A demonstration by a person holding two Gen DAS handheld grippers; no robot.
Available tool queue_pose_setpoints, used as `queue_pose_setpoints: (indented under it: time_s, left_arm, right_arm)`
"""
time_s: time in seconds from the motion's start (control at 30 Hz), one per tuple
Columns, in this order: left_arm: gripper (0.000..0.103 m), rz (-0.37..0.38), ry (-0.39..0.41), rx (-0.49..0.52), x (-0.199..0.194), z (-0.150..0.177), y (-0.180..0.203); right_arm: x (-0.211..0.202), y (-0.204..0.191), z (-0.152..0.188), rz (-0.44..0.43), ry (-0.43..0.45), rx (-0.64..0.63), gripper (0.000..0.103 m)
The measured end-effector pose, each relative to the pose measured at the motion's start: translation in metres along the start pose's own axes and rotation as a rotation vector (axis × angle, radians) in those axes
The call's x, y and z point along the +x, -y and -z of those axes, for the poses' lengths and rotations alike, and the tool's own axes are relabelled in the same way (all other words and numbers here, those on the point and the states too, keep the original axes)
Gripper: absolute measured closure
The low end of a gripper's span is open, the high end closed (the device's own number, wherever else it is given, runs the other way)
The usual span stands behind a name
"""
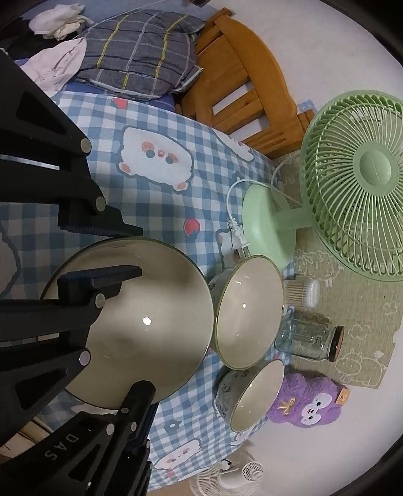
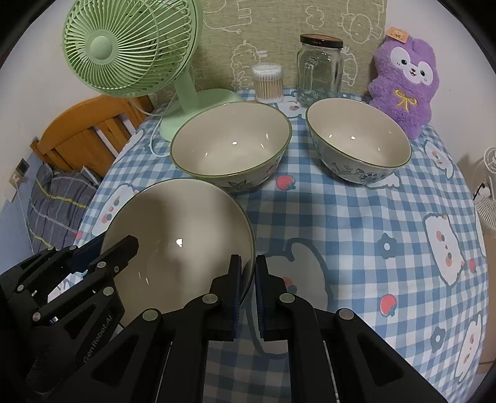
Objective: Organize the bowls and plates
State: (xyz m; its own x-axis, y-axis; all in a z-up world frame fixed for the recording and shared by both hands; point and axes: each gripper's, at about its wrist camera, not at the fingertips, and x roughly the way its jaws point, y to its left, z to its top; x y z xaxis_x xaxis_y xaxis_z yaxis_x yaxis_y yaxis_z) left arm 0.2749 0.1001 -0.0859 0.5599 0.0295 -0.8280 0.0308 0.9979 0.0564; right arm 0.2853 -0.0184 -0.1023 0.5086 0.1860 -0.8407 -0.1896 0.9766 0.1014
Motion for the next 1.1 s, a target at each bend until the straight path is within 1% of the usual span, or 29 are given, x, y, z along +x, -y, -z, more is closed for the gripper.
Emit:
queue_pose_setpoints:
  time_s: [0.17,0.3,0.5,0.83,1.0,1.1]
  left_arm:
    - [0.089,-0.022,-0.002,-0.009,-0.001,0.002,0.001]
    - [0.091,-0.016,-0.005,-0.021,-0.004,0.005,-0.001]
    - [0.091,-0.034,0.007,-0.005,-0.01,0.011,0.003]
    - [0.091,-0.041,0.012,-0.009,-0.022,0.019,0.001]
    - [0.091,-0.046,0.018,0.0,-0.03,0.028,0.001]
    - [0.091,-0.039,0.009,-0.007,-0.031,0.034,0.0]
  right_arm:
    - [-0.003,-0.006,0.002,0.023,0.003,-0.027,0.092]
    - [-0.006,-0.007,0.004,0.026,0.0,-0.036,0.092]
    - [-0.008,-0.007,0.007,0.029,-0.003,-0.033,0.092]
    - [-0.02,-0.01,0.015,0.006,0.002,-0.041,0.092]
    - [-0.025,-0.012,0.026,-0.001,-0.005,-0.05,0.092]
    - [-0.028,-0.013,0.032,-0.004,-0.007,-0.056,0.092]
